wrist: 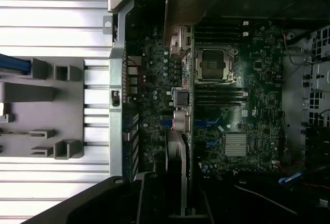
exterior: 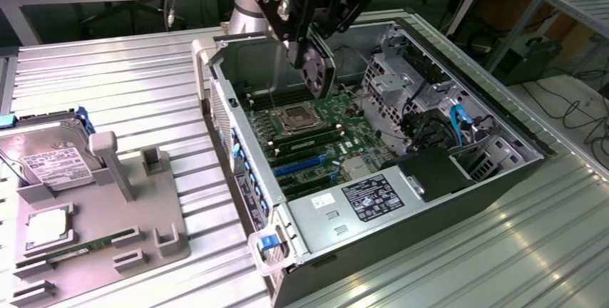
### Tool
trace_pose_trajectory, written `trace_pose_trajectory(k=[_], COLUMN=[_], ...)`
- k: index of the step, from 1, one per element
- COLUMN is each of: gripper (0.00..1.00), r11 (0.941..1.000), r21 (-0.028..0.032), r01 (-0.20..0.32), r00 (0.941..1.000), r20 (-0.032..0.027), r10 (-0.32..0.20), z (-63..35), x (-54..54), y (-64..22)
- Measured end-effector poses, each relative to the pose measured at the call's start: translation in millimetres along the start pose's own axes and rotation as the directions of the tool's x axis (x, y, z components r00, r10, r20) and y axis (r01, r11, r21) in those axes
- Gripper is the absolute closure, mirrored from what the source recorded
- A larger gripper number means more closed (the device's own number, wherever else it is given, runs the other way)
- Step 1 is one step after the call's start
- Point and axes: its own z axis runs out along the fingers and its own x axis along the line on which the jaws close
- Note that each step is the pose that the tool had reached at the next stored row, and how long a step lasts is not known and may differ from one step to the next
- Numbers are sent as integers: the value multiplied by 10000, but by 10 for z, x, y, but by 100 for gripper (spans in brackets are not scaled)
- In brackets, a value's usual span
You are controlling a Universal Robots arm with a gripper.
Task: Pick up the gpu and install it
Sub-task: 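Pick up the gpu and move the gpu toward the slot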
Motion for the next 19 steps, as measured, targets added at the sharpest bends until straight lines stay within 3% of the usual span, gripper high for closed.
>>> trace_pose_trajectory(k=[19], gripper=[72], r11=[10000], r21=[-1], r01=[0], r00=[10000], r20=[0], r10=[0], z=[41], x=[-782], y=[-10])
